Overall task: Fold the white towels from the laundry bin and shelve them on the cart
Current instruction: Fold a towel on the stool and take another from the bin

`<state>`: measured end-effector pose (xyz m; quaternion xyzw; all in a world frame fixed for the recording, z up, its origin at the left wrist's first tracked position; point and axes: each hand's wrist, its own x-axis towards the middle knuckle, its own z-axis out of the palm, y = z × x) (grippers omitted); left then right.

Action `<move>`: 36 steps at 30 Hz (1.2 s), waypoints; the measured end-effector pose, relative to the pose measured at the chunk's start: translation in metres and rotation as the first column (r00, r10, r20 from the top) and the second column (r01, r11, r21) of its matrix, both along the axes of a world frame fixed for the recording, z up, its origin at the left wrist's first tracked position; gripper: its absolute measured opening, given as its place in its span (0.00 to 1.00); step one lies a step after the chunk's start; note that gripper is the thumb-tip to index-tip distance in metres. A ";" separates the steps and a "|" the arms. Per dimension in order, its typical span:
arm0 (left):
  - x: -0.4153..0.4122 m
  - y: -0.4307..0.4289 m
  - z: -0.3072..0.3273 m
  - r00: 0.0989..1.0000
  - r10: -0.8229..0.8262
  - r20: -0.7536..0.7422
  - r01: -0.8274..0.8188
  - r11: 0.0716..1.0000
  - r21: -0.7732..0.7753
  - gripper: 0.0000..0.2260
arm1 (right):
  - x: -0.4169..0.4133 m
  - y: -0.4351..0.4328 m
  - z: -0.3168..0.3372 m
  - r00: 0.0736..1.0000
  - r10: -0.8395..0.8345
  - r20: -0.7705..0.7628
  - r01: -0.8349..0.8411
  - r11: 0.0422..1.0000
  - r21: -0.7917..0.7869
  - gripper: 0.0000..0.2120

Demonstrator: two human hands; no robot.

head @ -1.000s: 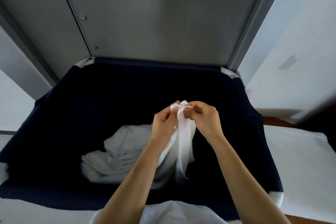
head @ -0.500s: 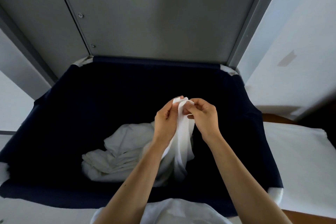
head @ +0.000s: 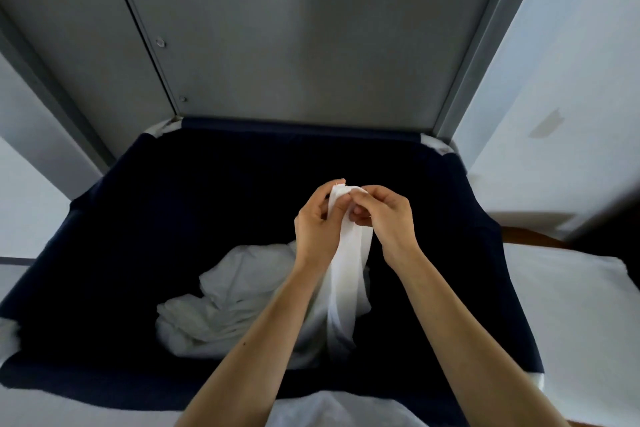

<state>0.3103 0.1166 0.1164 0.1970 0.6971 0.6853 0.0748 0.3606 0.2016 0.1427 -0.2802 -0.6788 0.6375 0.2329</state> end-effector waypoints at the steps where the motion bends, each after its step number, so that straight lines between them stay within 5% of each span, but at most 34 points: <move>1: -0.004 0.002 0.002 1.000 0.006 0.024 -0.006 1.000 0.000 0.07 | -0.003 0.003 0.001 1.000 0.012 0.024 -0.013 0.999 0.038 0.06; 7: -0.049 0.027 0.053 0.999 -0.024 0.045 0.021 0.997 0.073 0.10 | -0.033 0.028 0.040 0.993 0.109 -0.035 -0.091 0.939 0.330 0.10; 14: -0.093 0.052 0.142 0.987 -0.069 -0.148 0.096 0.978 0.186 0.11 | -0.070 0.063 0.118 0.960 0.253 -0.122 -0.158 0.844 0.512 0.11; 24: -0.115 0.058 0.218 0.941 0.092 -0.326 -0.002 0.965 0.264 0.09 | -0.082 0.079 0.167 0.943 0.318 -0.098 -0.140 0.647 0.750 0.18; 28: -0.119 0.054 0.229 0.931 0.121 -0.345 -0.019 0.958 0.284 0.08 | -0.081 0.090 0.170 0.956 0.292 0.038 -0.195 0.530 0.825 0.19; 33: -0.116 0.047 0.226 0.958 0.180 -0.223 -0.084 0.920 0.382 0.07 | -0.078 0.095 0.163 0.924 -0.041 0.379 -0.359 0.243 0.901 0.20; 35: -0.115 0.045 0.225 0.960 0.150 -0.235 -0.057 0.931 0.360 0.08 | -0.079 0.087 0.158 0.963 0.026 0.269 -0.269 0.176 0.947 0.16; 36: -0.114 0.043 0.225 0.955 0.112 -0.276 -0.024 0.952 0.305 0.08 | -0.079 0.079 0.157 0.985 0.128 0.117 -0.144 0.233 0.962 0.13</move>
